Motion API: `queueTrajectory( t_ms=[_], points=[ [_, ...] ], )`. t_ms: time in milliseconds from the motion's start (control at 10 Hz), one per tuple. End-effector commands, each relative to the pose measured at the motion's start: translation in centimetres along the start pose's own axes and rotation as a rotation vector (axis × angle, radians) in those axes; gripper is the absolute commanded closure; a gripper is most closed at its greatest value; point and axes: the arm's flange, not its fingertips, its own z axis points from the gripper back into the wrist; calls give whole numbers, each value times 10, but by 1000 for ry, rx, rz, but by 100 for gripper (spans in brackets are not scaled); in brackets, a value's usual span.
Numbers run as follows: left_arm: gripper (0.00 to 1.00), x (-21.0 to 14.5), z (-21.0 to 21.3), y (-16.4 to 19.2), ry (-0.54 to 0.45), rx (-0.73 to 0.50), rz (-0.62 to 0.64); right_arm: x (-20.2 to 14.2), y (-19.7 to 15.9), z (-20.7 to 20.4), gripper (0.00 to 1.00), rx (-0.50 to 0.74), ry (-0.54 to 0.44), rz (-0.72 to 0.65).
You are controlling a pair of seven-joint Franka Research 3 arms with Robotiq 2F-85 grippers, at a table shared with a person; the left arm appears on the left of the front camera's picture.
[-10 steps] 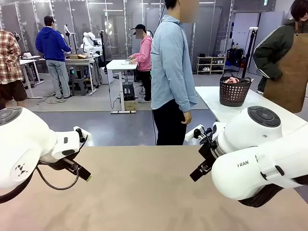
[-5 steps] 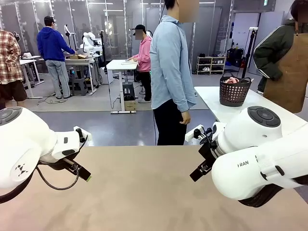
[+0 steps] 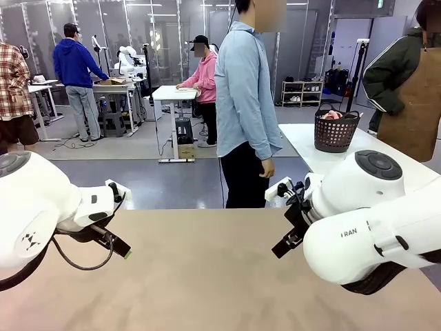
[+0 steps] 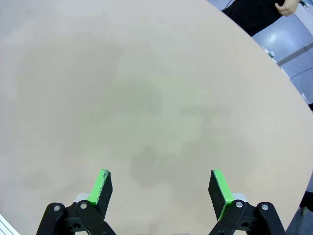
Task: Fold the towel.
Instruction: Grab the top end of the 100 cm Hotel Towel extended by the human.
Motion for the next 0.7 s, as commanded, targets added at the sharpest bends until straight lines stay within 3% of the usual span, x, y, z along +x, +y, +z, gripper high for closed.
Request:
queueTrajectory(
  t_ms=[0, 300, 600],
  points=[
    [0, 13, 40, 13, 23, -102, 0, 21, -6, 43, 0, 63, -25, -37],
    [0, 21, 95, 31, -33, -306, 56, 40, -13, 108, 0, 154, -38, -23],
    [0, -7, 159, 55, -169, -581, 138, 8, -41, 182, 0, 520, -189, -131]
  ],
)
